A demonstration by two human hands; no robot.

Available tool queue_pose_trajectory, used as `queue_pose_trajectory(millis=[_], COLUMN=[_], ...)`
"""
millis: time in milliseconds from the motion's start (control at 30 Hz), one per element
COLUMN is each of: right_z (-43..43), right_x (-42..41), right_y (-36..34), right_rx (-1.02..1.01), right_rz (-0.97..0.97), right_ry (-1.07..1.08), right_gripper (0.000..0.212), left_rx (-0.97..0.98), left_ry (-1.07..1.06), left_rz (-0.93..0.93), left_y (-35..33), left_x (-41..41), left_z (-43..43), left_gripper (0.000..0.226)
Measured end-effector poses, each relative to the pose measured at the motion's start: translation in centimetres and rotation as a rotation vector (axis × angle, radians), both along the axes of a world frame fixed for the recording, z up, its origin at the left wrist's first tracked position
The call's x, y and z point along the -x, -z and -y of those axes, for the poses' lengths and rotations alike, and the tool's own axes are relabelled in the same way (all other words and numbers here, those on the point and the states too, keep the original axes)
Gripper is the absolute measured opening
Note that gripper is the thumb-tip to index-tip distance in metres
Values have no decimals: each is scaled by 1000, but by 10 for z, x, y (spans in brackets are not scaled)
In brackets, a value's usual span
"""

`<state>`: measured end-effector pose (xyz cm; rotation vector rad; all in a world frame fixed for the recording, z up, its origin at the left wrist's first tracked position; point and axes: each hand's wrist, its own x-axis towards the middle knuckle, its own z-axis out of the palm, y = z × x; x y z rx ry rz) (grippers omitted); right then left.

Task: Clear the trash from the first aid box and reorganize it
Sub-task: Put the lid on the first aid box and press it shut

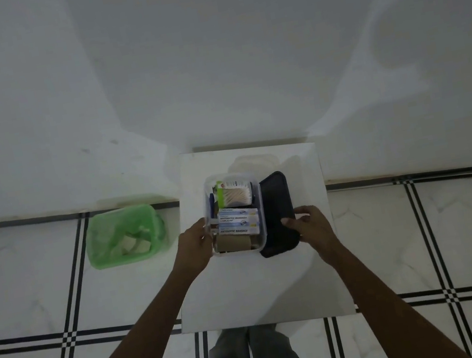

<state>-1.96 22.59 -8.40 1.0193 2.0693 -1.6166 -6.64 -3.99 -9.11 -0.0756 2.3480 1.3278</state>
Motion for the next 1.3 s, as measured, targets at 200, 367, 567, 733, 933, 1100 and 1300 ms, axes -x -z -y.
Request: queue_pose_trajectory(millis=[200,367,567,733,933,1100,1300], right_z=[33,87,126,91,32,42,53], right_x=[16,10,4,-8,-29,-24,-24], right_y=[-46,-44,-15,-27,-21,-16,-14], right_rx=[-271,-416,-585,-544,-383,-304,-247], right_rz=[-203,-319,-362,-311,9,-11,-26], right_ry=[-133,-358,-521,-126,-29,-13,19], right_gripper=[22,29,23,21,25,17,14], left_rx=[1,31,147,90,94,79,67], left_ry=[52,23,-118,-107,-146,-210,-247], left_rz=[-9,5,-166,-49,28,-38,15], left_y=[2,-3,-11,-20,-22,-22,-21], left_x=[-3,-10,-9,-10,-30,-31,-27], left_z=[-24,-31,-26,-30,-35,-33,-21], left_gripper=[25,23,18,22,22,20,16])
